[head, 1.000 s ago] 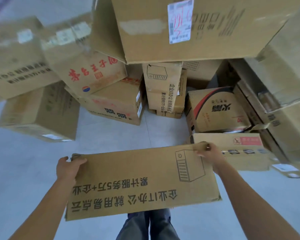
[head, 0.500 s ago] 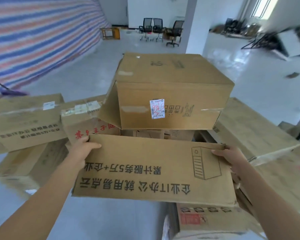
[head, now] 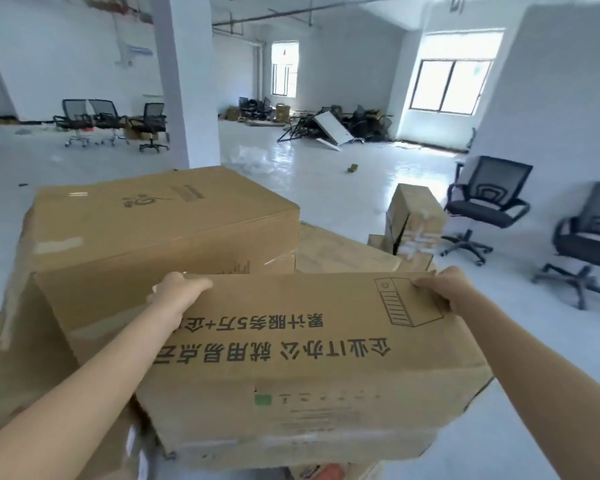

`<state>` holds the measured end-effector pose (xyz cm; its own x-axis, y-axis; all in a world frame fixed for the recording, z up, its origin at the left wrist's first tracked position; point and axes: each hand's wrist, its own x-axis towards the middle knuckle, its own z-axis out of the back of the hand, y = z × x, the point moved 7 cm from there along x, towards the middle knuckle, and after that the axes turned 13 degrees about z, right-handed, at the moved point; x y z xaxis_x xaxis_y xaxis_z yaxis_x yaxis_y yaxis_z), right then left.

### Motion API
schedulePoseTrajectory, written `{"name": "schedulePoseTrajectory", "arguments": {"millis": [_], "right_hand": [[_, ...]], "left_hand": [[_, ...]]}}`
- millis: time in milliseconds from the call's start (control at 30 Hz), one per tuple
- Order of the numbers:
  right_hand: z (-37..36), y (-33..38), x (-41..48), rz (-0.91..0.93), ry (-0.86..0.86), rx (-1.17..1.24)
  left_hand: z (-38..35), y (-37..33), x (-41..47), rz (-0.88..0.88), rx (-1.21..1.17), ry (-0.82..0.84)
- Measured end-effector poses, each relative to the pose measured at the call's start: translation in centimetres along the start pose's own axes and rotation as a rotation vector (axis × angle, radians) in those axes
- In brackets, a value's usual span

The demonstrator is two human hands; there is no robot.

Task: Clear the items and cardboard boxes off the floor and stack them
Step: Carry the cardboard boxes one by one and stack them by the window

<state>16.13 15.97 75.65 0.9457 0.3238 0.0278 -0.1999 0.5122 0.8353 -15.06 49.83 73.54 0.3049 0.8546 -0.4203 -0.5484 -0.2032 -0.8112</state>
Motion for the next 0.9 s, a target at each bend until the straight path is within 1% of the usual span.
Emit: {"name": "schedulePoseTrajectory", "arguments": {"millis": [100,200,300,400,533,700,833,900], "right_hand": [[4.8,-2.4,-2.9,-0.086,-0.135,-0.044],[9.1,-5.2,-7.5,-0.192,-0.272,-0.027],[13.1,-7.9,-13.9,-0.288,-0.436,-0.02],[17.0,-9.9,-21.5,-0.36,-0.642,0.015],[22.0,-12.0,-32.7,-0.483,-0.874,0.008],[27.9,-13.7,-45.6,-0.576,-1.179,0.081],[31.8,-15.7,-52.6,-0.661,-1.27,0.08],[33.6,-17.4,-56.1,-0.725,-1.279,0.093]], "left_hand": [[-5.2,-2.9,0.5,-0.095,0.067,0.146],[-10.6,-4.7,0.0,-0.166,0.154,0.312],[-15.7,-6.9,-1.4,-0.264,0.264,0.407],[-22.1,-8.7,-5.0,-0.376,0.376,0.544],[-29.6,-10.0,-14.3,-0.53,0.405,0.743],[-36.9,-8.0,-28.4,-0.568,0.423,1.022],[-41.0,-5.4,-37.4,-0.611,0.502,1.155],[-42.8,-3.5,-42.2,-0.62,0.537,1.22]]}}
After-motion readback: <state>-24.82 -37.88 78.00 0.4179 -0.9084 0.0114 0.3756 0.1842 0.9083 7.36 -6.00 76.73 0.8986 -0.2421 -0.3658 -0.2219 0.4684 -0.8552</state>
